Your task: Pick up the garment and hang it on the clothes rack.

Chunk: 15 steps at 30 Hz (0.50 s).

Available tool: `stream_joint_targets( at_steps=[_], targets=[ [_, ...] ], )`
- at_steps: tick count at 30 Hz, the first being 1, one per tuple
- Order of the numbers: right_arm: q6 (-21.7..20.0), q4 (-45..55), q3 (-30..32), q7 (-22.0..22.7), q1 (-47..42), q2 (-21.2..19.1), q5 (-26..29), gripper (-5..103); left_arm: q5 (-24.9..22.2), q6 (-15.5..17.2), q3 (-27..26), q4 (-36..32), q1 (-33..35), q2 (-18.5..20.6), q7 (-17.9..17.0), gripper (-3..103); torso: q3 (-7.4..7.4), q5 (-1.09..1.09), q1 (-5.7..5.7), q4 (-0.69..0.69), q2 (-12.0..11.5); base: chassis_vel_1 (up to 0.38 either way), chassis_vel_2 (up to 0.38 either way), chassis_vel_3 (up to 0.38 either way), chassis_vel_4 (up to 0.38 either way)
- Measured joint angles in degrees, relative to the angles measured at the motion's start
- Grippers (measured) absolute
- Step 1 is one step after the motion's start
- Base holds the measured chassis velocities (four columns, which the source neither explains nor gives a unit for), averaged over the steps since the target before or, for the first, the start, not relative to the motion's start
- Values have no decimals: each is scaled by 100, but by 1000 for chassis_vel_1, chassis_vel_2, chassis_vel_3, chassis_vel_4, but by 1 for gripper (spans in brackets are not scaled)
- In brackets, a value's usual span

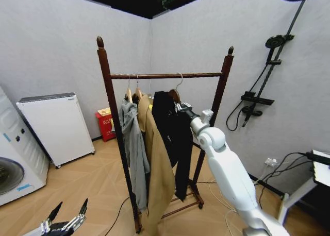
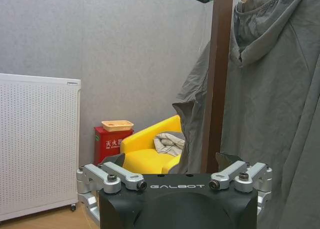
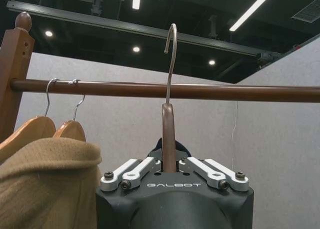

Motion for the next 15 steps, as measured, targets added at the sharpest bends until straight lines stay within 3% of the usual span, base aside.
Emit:
stream_joint_targets(
  at_steps=[8, 12, 15],
  targets=[
    [-170, -701, -600, 222, 900, -43, 395, 9, 0, 0, 0, 0, -1, 0, 0, 100, 0, -1, 0, 2, 0, 0, 0, 0, 0],
    [-524, -937, -988, 630, 1255, -128, 1006, 9, 0, 0, 0, 0, 0, 0, 0, 100, 0, -1, 0, 1, 0, 0, 0, 0, 0],
    [-668, -1198, -1180, 714, 1489, -101, 1144, 9, 0, 0, 0, 0, 0, 0, 0, 100, 0, 1, 0, -1, -1, 0, 0, 0, 0]
  ],
)
